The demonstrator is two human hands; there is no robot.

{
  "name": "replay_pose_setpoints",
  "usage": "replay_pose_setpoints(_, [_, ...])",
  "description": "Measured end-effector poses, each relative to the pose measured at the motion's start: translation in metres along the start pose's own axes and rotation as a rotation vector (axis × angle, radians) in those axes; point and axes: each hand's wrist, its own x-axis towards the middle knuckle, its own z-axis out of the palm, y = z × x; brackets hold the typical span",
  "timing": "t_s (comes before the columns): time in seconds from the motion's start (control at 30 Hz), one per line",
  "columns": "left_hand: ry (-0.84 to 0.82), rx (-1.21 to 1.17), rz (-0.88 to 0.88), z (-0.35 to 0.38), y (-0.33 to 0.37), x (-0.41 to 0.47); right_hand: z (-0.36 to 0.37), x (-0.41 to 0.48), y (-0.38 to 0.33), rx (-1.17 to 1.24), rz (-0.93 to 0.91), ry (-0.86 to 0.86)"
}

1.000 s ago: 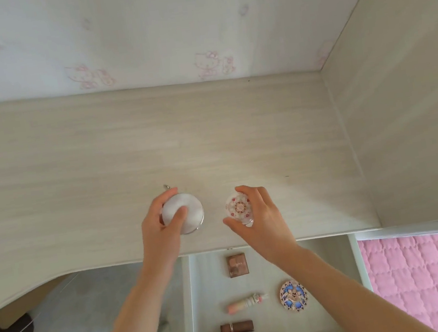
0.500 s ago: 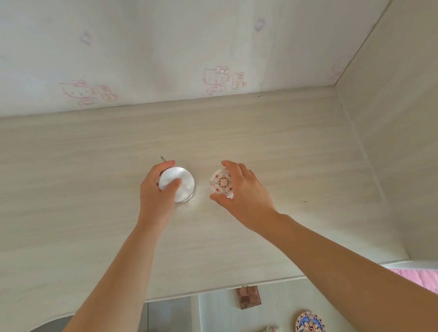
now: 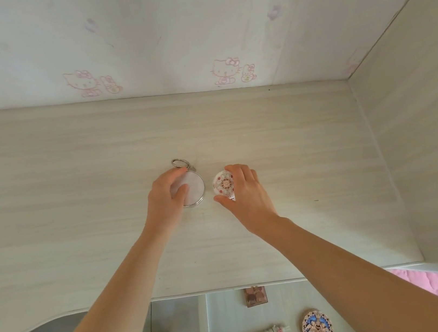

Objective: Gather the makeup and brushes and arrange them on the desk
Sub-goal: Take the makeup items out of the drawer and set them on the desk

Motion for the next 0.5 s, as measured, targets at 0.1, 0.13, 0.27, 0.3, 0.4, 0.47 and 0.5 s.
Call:
replay_pose_setpoints(0.1, [-0.007, 0.033, 0.049, 0.006, -0.001, -0.011, 0.002, 0.003, 0.001, -0.042, -0.001, 0.006])
replay_pose_setpoints(0.13, [-0.019, 0.047, 0.068, 0.008, -0.003, -0.015, 0.002, 0.004, 0.002, -0.05, -0.002, -0.001])
replay_pose_setpoints(0.27, [-0.015, 0.12, 0.147, 0.012, -0.012, -0.018, 0.001, 0.007, 0.003, -0.044, -0.009, -0.024])
replay_pose_setpoints(0.3, [-0.005, 0.116, 0.143, 0.012, -0.012, -0.017, 0.001, 0.007, 0.003, -0.043, -0.012, -0.023])
replay_pose_setpoints(0.4, [0.02, 0.101, 0.134, 0.014, -0.012, -0.013, 0.001, 0.008, 0.005, -0.05, -0.02, -0.016])
replay_pose_setpoints(0.47, [0.025, 0.107, 0.148, 0.014, -0.011, -0.011, 0.001, 0.008, 0.005, -0.06, -0.023, -0.013])
replay_pose_setpoints(0.5, [0.027, 0.114, 0.157, 0.014, -0.012, -0.01, 0.001, 0.008, 0.005, -0.058, -0.025, -0.012])
